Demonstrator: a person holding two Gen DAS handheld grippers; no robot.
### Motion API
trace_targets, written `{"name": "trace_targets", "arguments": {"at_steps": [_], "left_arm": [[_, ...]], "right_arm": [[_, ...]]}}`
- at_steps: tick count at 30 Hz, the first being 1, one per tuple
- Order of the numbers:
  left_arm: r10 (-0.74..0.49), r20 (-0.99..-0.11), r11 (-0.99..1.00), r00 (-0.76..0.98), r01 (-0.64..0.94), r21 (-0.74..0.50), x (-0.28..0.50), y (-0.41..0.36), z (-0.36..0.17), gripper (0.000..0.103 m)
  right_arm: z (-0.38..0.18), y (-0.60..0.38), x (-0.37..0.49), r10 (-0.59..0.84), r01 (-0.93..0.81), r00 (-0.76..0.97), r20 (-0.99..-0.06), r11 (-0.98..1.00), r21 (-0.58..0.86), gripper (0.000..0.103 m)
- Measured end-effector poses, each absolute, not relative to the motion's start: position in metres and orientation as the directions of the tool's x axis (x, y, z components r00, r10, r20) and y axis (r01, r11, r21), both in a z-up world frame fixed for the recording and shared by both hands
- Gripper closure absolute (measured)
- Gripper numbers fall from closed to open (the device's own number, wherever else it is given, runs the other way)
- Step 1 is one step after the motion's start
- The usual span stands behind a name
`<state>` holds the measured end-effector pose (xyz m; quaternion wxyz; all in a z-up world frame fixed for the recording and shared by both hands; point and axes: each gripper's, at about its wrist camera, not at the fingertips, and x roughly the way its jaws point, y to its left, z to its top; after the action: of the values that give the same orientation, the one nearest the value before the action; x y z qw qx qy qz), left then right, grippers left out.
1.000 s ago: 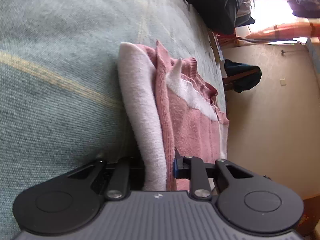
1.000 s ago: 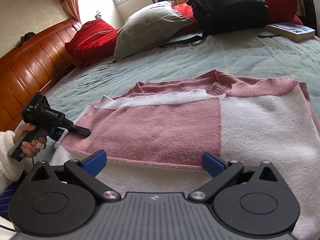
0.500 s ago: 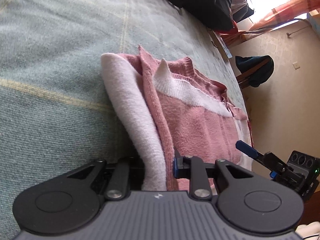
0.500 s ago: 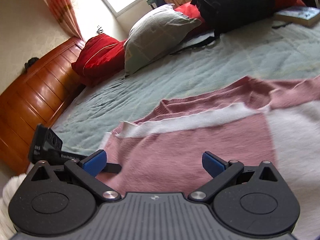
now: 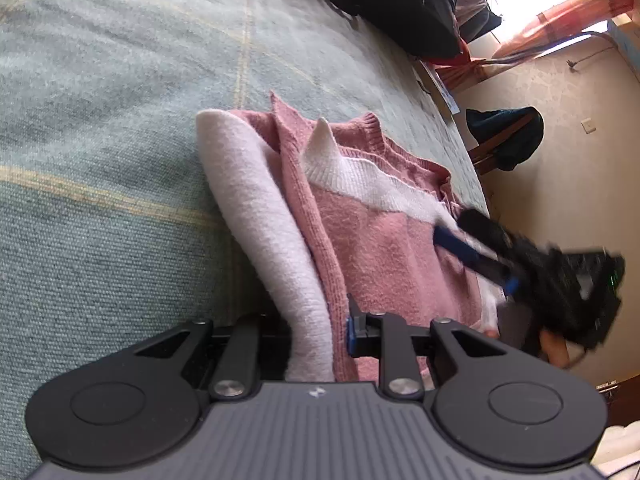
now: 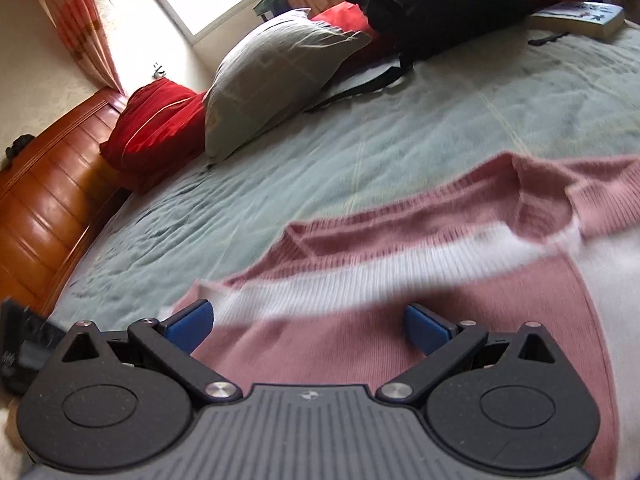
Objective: Fold clothes
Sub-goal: 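Close the left gripper on the sweater's side edge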
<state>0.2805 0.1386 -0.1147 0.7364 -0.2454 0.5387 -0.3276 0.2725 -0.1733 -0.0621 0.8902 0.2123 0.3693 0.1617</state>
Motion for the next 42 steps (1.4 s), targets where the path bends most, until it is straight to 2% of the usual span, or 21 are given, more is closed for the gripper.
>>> {"name": "trace_targets", "arguments": {"at_steps": [5, 11, 18, 27, 34, 42], "left_arm": [[-0.742, -0.638, 0.671, 0.206, 0.221, -0.708, 0.280, 0.137, -0.113, 0.079], [-0.742, -0.635, 0.670, 0.214, 0.214, -0.711, 0.278, 0.137, -0.114, 0.079], [-0.728, -0.646, 0.685, 0.231, 0.203, -0.700, 0.275, 0.134, -0.112, 0.079], [-0.706, -0.669, 0.707, 0.232, 0.191, -0.680, 0.276, 0.130, -0.107, 0.078], [-0.779, -0.601, 0.624, 0.178, 0.134, -0.770, 0.279, 0.145, -0.119, 0.078], [-0.796, -0.588, 0.604, 0.144, 0.123, -0.787, 0.284, 0.146, -0.126, 0.079]], "right_arm": [[-0.059, -0.172, 0.283, 0.438, -0.124, 0.673, -0.597, 0.862, 0.492, 0.000], [-0.041, -0.176, 0.238, 0.471, -0.133, 0.645, -0.602, 0.845, 0.519, 0.000], [-0.049, -0.177, 0.190, 0.483, -0.107, 0.606, -0.631, 0.837, 0.537, 0.000], [-0.047, -0.185, 0.167, 0.507, -0.085, 0.567, -0.649, 0.820, 0.566, 0.000], [-0.049, -0.187, 0.162, 0.514, -0.086, 0.562, -0.648, 0.815, 0.573, 0.000], [-0.052, -0.192, 0.163, 0.511, -0.078, 0.568, -0.645, 0.814, 0.576, 0.000]]}}
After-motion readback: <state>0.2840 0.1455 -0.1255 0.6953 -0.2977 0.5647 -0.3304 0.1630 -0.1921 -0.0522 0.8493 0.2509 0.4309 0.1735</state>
